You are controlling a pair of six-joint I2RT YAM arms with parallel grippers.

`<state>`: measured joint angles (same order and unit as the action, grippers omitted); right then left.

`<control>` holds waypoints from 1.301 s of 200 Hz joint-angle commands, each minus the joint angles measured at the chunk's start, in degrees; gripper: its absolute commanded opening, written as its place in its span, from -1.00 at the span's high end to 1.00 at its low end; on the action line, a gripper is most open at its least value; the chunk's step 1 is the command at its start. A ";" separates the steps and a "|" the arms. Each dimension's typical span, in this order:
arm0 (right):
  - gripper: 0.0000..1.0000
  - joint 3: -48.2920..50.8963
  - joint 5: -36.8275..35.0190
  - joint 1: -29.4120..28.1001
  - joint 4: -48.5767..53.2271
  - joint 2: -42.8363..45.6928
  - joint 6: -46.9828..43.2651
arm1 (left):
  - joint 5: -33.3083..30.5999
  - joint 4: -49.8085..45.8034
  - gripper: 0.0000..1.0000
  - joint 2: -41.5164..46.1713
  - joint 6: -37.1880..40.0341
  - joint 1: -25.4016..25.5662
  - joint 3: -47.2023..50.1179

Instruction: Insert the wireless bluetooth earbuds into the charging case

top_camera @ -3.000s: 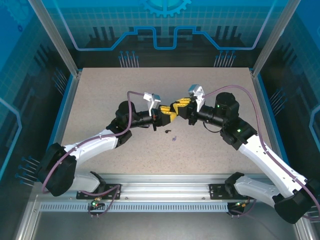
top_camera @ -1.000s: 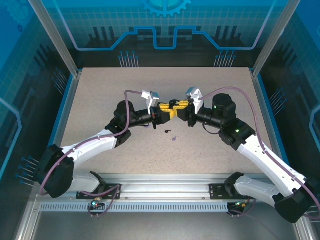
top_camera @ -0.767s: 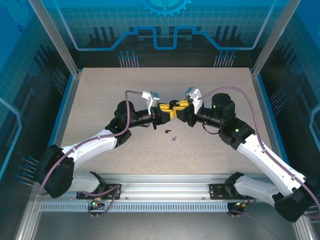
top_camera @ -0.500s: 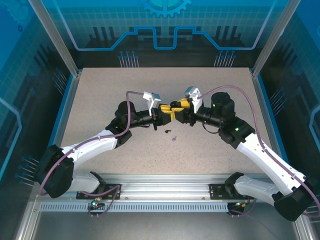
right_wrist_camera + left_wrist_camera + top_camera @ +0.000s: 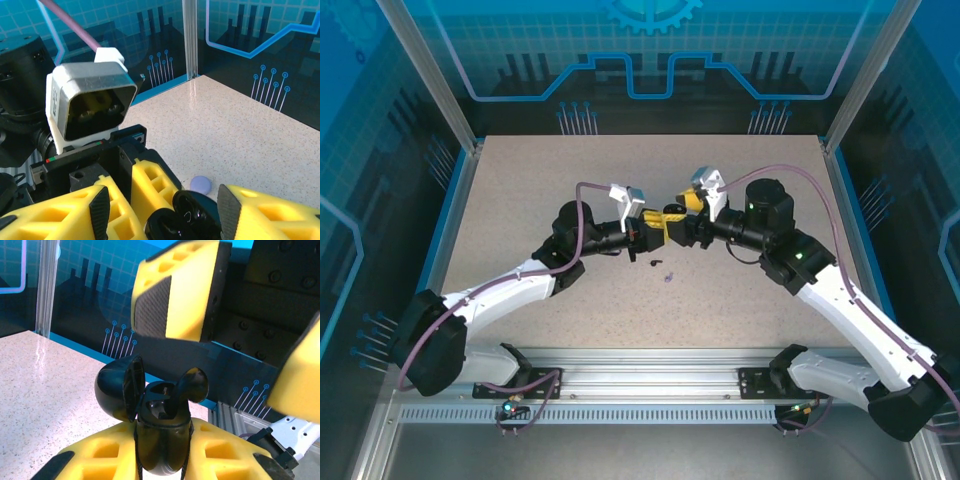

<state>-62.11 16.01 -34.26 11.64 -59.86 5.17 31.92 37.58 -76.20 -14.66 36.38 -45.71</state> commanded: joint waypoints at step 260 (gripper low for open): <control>0.27 -0.51 -10.96 -1.04 13.37 3.16 2.86 | -1.81 -1.57 1.00 1.94 2.48 0.52 -2.08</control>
<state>-62.57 2.55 -34.48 24.64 -56.47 7.11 31.14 36.01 -75.61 -13.37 36.51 -45.76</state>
